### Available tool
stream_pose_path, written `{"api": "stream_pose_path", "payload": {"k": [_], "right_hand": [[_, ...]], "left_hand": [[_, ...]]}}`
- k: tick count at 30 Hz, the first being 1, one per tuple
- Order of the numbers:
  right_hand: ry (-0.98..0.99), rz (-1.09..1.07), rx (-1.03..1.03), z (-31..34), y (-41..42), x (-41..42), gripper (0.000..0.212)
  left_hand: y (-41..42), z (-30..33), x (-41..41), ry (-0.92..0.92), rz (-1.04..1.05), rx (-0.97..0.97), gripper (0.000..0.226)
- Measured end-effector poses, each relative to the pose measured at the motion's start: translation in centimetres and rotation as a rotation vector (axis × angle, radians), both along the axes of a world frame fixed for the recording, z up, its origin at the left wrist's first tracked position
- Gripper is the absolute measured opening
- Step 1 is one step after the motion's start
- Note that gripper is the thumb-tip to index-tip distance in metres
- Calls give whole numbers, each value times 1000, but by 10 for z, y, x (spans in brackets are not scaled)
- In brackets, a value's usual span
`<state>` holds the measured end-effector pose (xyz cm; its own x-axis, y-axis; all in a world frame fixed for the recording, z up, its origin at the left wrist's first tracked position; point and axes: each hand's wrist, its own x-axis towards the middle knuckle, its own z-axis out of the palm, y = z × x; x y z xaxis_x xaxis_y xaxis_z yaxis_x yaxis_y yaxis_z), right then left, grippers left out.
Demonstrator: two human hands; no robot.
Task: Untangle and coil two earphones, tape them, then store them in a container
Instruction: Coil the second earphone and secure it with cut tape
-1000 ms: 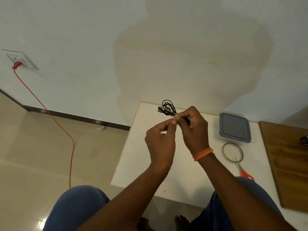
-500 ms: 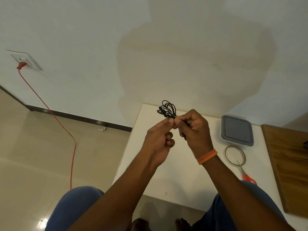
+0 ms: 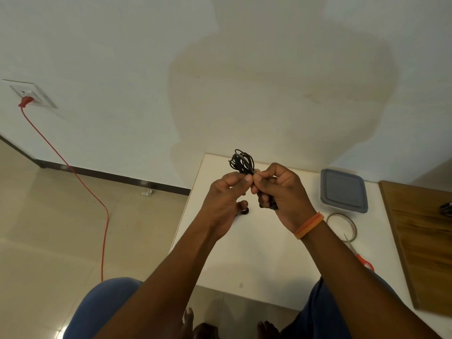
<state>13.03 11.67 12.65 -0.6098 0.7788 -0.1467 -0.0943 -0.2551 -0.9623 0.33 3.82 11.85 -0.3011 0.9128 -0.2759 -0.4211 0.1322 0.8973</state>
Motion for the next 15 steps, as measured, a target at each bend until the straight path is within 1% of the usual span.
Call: {"api": "stream_pose_path", "payload": {"k": [4, 7, 9, 12, 15], "right_hand": [[-2, 33, -59, -1, 1, -2, 12], [-2, 52, -84, -3, 1, -2, 17], [-12, 27, -75, -5, 0, -2, 15], [-53, -66, 1, -7, -4, -5, 16], [-114, -185, 131, -8, -8, -11, 19]], "left_hand": [[0, -1, -1, -6, 15, 18, 11], [0, -3, 0, -66, -22, 21, 24], [1, -2, 1, -75, -36, 13, 24], [3, 0, 4, -91, 21, -22, 14], [5, 0, 4, -79, 85, -53, 16]]}}
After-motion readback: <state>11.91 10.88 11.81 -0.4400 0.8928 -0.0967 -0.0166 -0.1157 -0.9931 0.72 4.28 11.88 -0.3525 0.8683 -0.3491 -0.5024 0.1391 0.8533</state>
